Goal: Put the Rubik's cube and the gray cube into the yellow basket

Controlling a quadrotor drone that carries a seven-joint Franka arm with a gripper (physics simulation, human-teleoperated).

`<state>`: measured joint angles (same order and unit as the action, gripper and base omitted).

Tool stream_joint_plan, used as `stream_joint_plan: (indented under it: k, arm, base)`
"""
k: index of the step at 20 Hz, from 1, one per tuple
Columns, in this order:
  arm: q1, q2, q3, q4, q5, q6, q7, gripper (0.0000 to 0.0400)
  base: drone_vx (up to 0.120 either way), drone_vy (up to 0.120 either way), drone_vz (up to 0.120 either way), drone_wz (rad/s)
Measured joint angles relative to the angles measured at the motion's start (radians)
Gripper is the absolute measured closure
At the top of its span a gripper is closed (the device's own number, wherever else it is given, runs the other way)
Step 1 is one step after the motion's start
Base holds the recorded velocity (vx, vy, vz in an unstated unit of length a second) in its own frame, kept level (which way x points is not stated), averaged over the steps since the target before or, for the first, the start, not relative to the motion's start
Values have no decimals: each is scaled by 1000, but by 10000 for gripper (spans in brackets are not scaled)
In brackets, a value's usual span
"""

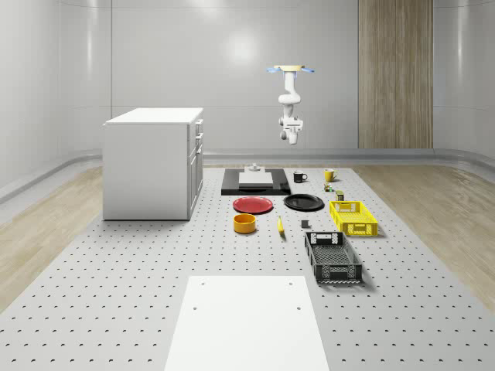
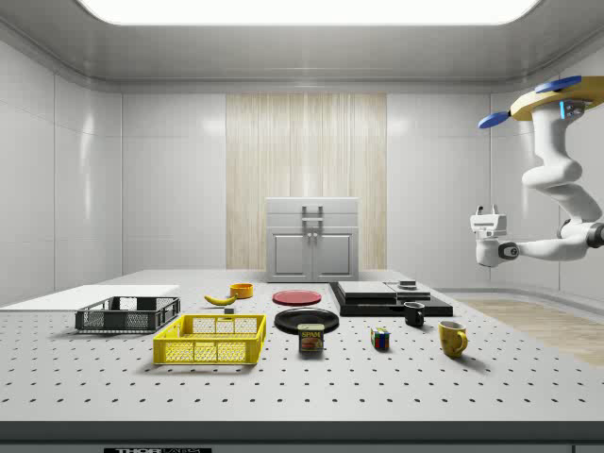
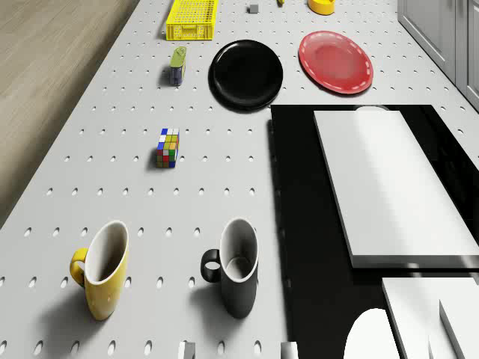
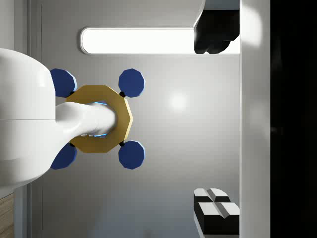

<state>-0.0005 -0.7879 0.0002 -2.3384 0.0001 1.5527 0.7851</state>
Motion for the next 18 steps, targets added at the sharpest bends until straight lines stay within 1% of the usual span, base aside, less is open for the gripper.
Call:
stream_joint_plan:
  k: [1,4,9,13,18]
  arm:
    - [-1,1,0,21,0,-19,0,0]
    - [-2,13,1,85,1,-69,-1,0]
    - [-4,47,2,189,1,-135,-2,0]
    - [-5,69,3,248,2,-168,-2,0]
    - [-6,82,3,283,2,-187,-3,0]
  base:
    - [0,40,0,0]
    - [0,120,0,0]
    - [0,120,0,0]
    - [0,120,0,0]
    - [8,0,0,0]
